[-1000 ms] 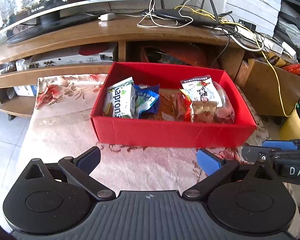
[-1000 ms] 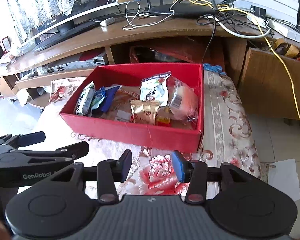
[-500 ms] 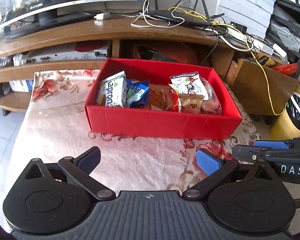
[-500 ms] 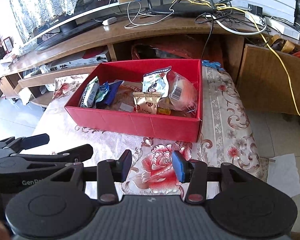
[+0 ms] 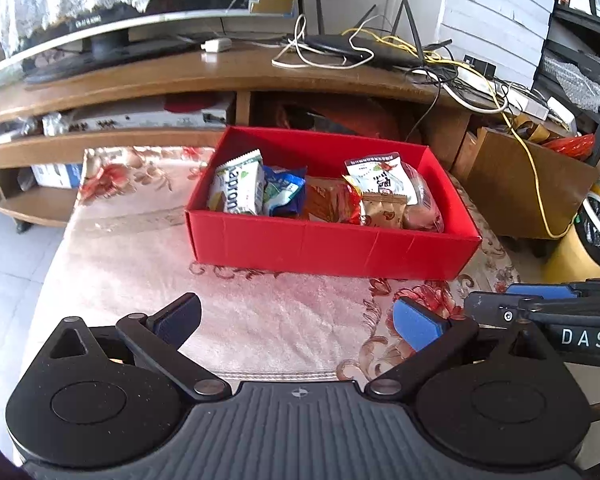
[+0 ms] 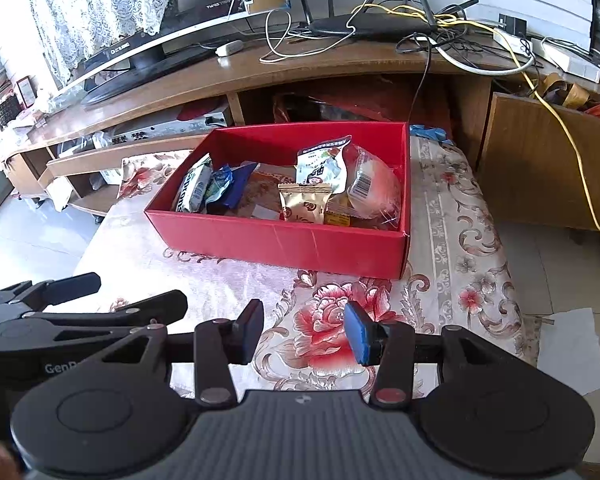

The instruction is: Organize snacks

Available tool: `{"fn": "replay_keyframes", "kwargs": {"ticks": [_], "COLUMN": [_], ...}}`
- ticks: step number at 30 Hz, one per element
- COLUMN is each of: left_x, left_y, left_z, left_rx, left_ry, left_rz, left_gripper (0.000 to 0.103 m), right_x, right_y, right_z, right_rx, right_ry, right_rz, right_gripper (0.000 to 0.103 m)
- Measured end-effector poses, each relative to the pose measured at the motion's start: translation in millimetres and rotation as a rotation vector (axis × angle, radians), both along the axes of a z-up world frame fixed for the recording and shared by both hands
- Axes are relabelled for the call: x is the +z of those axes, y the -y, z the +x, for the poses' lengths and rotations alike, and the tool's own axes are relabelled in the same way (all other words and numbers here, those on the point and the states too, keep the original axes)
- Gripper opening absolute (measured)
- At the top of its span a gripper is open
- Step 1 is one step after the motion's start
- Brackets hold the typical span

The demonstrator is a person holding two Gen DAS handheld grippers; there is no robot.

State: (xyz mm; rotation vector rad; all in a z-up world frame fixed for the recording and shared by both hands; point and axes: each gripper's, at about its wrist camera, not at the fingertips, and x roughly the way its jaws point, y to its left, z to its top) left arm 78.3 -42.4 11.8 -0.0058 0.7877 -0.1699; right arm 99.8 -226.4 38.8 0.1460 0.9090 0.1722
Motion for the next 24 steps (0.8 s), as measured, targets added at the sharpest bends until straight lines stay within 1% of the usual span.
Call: {"fn": "replay_keyframes", "kwargs": {"ticks": [3,6,8,11,12,14,17,19,22,24], "left_x": [4.2,9.3,11.6,15.4,17.0,19.5,21.3,20.7,17.6,16.1], "left_y": [2.3,7.3,9.4,10.1,10.6,12.2,14.7,14.8,10.0,8.0], "left_z": [-3.4,-7.7,-9.2,-8.1,-7.6,-9.5,-13.2,-11.9,-6.8,-5.7], "left_rx": [0.007,0.008,0.010,0.006,-0.009,-0.022,-0.009,0.001,0.002,0.003], "left_ry": [0.022,0.063,0.082,0.072,0.063,0.076,0.098,0.082,0.033,0.020], "left_rz": [0.029,0.079,0.097,0.100,0.094,0.094,0.113,0.103,0.060,0.040], "left_gripper": [0.103,0.103,0.103,0.103,0.102,0.103,0.103,0.103,0.103,0.103], "right_x": [1.1,2.8,3.6,5.1,5.4,6.0,7.8,8.0,8.0,7.7], "right_y": [-0.4,-0.6,0.1,1.4,1.6,2.7,3.2,3.3,3.4,3.5], "right_z": [-1.7,-3.2,-3.8,-4.8,-5.0,-4.4,-5.4,-5.2,-4.8,-4.5], "right_rx": [0.004,0.005,0.002,0.000,-0.002,-0.009,-0.009,-0.010,-0.011,-0.011], "right_ry": [0.005,0.014,0.019,0.026,0.028,0.032,0.040,0.043,0.042,0.040], "right_rz": [0.004,0.005,0.005,0.015,0.014,0.012,0.013,0.011,0.009,0.011], "right_gripper": [0.043,0.043,0.043,0.043,0.043,0.043,0.043,0.043,0.043,0.043]}}
